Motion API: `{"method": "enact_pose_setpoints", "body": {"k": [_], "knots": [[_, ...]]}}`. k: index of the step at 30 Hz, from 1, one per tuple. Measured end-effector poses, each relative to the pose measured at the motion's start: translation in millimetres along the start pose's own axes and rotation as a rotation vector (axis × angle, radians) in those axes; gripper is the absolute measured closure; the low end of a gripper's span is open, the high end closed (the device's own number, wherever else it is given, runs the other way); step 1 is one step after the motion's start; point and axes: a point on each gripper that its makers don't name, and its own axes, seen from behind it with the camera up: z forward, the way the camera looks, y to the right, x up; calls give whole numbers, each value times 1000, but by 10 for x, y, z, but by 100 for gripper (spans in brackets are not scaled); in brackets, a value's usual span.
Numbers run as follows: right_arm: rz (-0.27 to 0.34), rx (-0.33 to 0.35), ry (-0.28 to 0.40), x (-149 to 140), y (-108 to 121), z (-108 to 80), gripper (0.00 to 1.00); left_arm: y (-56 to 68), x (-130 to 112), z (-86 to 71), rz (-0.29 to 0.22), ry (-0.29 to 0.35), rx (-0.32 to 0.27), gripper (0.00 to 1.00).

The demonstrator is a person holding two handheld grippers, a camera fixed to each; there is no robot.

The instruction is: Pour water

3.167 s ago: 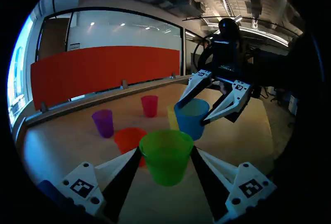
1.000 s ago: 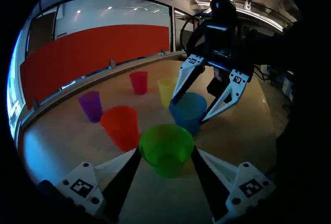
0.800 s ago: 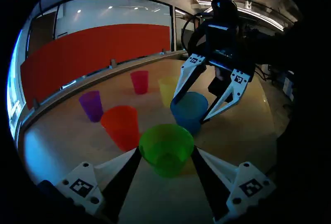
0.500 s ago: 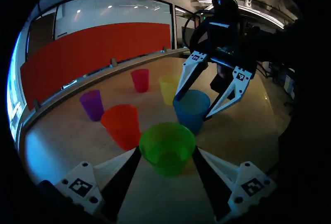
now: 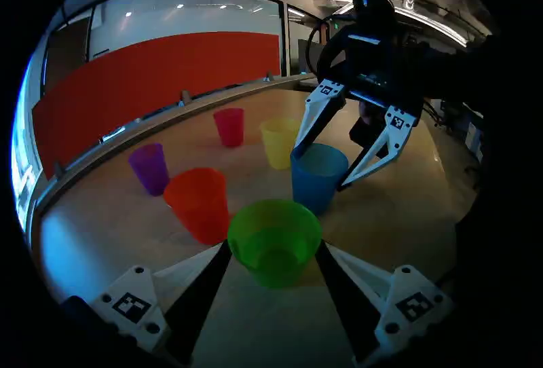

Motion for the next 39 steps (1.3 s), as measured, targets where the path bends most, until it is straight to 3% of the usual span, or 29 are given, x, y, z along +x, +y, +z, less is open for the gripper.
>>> {"method": "enact_pose_setpoints", "body": {"k": [21,39], "knots": [[3,-30,-1,-37,36,-138,0,1,9,-90,-5,-2,15,9],[5,-52,1,-97,32,-322,0,-35,-54,-258,0,-20,40,9]]}}
